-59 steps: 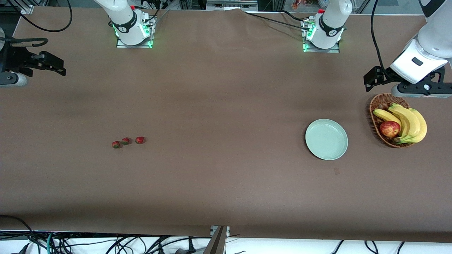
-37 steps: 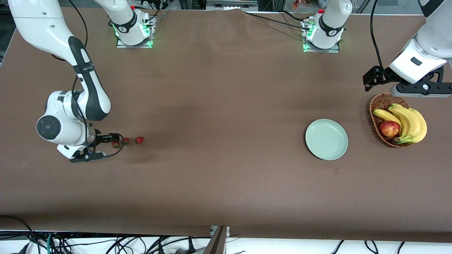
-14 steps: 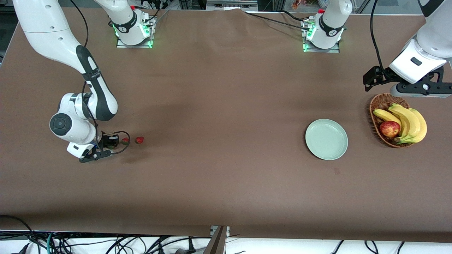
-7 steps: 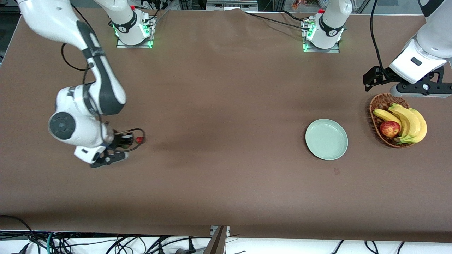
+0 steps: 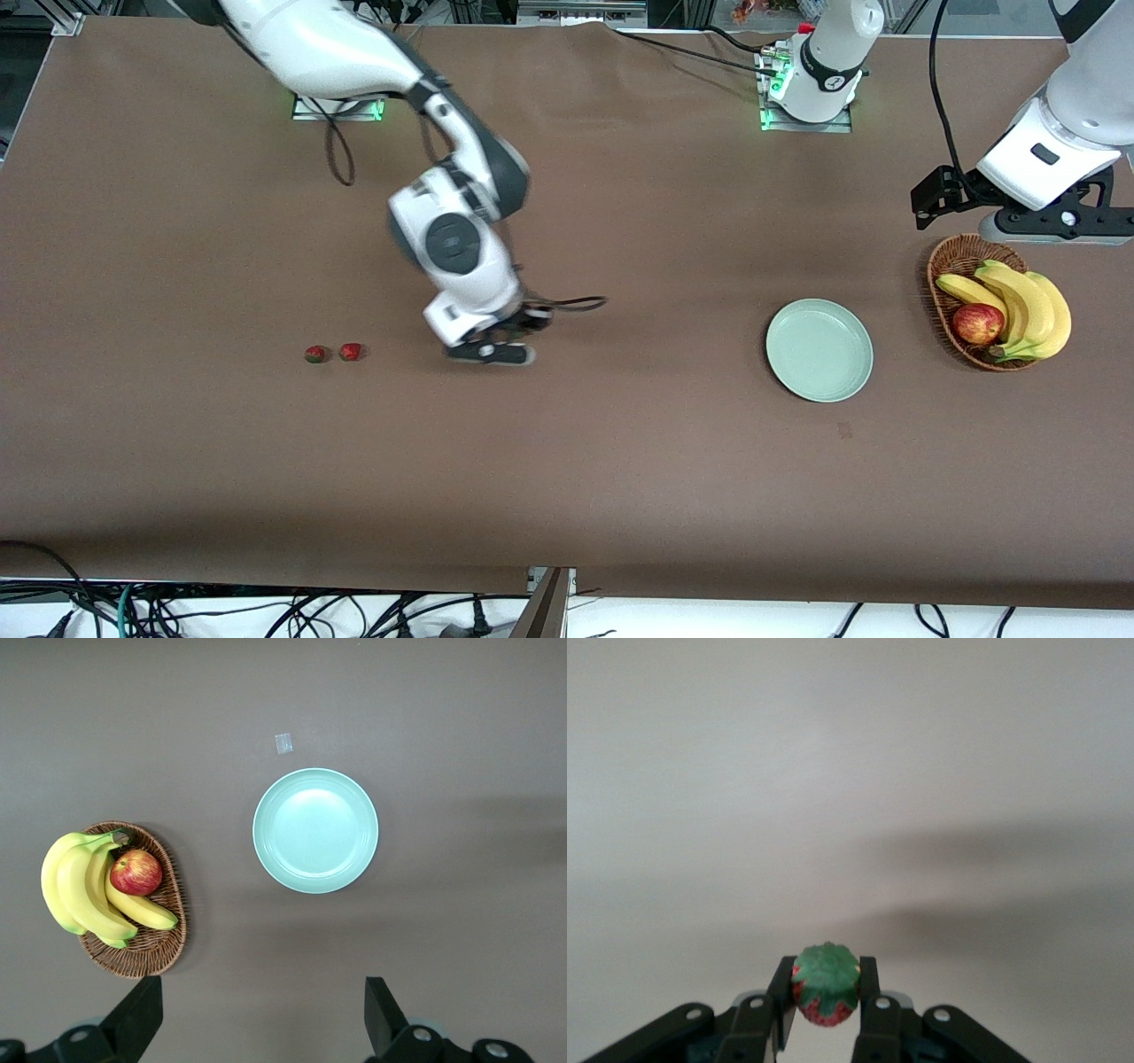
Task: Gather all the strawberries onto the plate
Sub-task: 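Carry the strawberry to mid-table and release it with the right gripper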
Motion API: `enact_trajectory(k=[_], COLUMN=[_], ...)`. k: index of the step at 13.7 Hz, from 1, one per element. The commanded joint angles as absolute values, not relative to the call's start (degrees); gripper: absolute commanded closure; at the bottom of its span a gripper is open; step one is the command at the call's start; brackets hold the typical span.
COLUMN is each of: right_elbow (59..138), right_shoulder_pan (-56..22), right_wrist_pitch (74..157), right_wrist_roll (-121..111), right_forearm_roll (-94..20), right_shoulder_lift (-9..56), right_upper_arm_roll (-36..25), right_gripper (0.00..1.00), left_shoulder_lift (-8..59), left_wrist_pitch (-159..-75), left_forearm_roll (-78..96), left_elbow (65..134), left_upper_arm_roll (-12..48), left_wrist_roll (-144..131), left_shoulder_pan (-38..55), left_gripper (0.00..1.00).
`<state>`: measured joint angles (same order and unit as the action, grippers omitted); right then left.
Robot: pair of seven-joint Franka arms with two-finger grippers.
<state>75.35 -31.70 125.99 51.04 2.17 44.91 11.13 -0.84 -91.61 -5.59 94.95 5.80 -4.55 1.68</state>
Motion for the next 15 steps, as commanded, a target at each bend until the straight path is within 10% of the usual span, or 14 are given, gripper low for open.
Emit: enact_trajectory(k=[1,5,7,15], right_elbow=[63.83,62.93,62.93,65.73], right_shoulder_pan=[-38.47,-43.68,-43.68,-27.19], right_wrist_pitch=[132.94,144.14,143.79,117.02], right_wrist_roll=[62.45,68.73,68.12,45.31], right_forearm_roll=[2.81,2.90,3.34,2.81], right_shoulder_lift=[55.61,60.99,60.39,47.30], right_upper_arm_roll=[10.64,10.37,10.11,10.55], right_gripper=[1.00,0.94,0.00,0.00], left_shoulder_lift=[-1.05,-1.05,-1.05,-0.44], left_wrist_pitch=[-90.97,-91.05,-90.97,-88.59], left_forearm_roll=[-4.39,-4.31,-4.22,-4.22], left_elbow=[94.75,94.66,94.75,94.66], left_upper_arm_roll=[5.63,5.63,5.54,5.62], left_wrist_roll=[-4.66,-4.66,-3.61,-3.43], left_shoulder_pan=[1.58,1.50,1.49,1.49], left_gripper=[0.00,0.00,0.00,0.00])
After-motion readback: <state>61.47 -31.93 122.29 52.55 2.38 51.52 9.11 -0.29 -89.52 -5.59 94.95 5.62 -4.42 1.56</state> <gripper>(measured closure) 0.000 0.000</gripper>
